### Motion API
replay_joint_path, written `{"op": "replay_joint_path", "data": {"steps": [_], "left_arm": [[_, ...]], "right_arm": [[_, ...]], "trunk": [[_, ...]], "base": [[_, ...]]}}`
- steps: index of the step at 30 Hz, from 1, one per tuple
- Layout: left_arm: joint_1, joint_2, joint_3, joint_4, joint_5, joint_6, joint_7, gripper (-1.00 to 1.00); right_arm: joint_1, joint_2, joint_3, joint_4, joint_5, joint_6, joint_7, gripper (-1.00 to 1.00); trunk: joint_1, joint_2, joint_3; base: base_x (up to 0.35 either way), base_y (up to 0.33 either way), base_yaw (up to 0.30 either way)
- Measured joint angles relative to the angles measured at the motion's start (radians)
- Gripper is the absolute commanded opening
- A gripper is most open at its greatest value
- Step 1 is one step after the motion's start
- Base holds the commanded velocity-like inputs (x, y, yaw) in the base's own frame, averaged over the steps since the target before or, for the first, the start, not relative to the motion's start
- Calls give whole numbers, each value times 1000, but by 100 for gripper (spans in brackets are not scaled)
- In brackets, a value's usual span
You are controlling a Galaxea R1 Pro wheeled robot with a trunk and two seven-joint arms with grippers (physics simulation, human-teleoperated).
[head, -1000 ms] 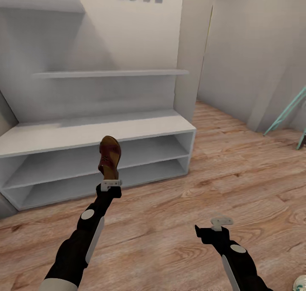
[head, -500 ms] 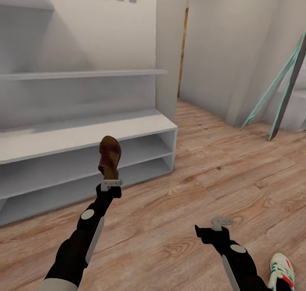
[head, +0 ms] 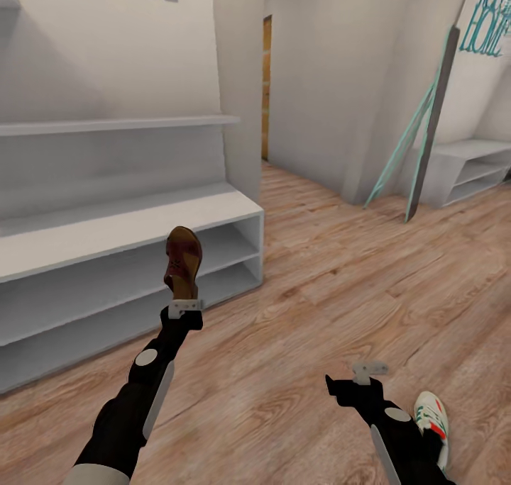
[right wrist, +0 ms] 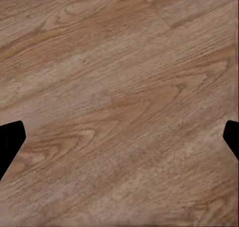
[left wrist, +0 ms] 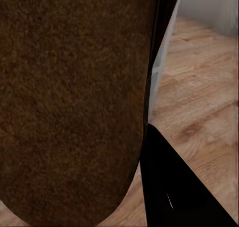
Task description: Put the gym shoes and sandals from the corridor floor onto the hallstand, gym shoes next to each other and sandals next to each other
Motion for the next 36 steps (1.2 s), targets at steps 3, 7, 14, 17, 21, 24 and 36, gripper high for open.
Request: {"op": "replay_joint_path", "data": {"steps": [3,7,14,17,21,24,36], "left_arm": [[0,0,0,-1,0,0,0,-100],[0,0,0,-1,0,0,0,-100],[0,0,0,-1,0,0,0,-100],[0,0,0,-1,0,0,0,-100],[0,0,0,-2,0,0,0,-100],[0,0,0,-2,0,1,0,-100],[0,0,0,-2,0,2,0,-100]], "right_arm": [[0,0,0,0,0,0,0,100],[0,0,0,0,0,0,0,100],[0,0,-3,0,0,0,0,100],[0,0,-1,0,0,0,0,100],[0,0,0,0,0,0,0,100],[0,0,0,1,0,0,0,100],[0,0,-2,1,0,0,0,100]], "trunk": [[0,0,0],[0,0,0],[0,0,0],[0,0,0],[0,0,0],[0,0,0],[0,0,0]], "base": [[0,0,-293],[0,0,-293],[0,0,-293],[0,0,-293],[0,0,-293],[0,0,-293],[0,0,-293]]}}
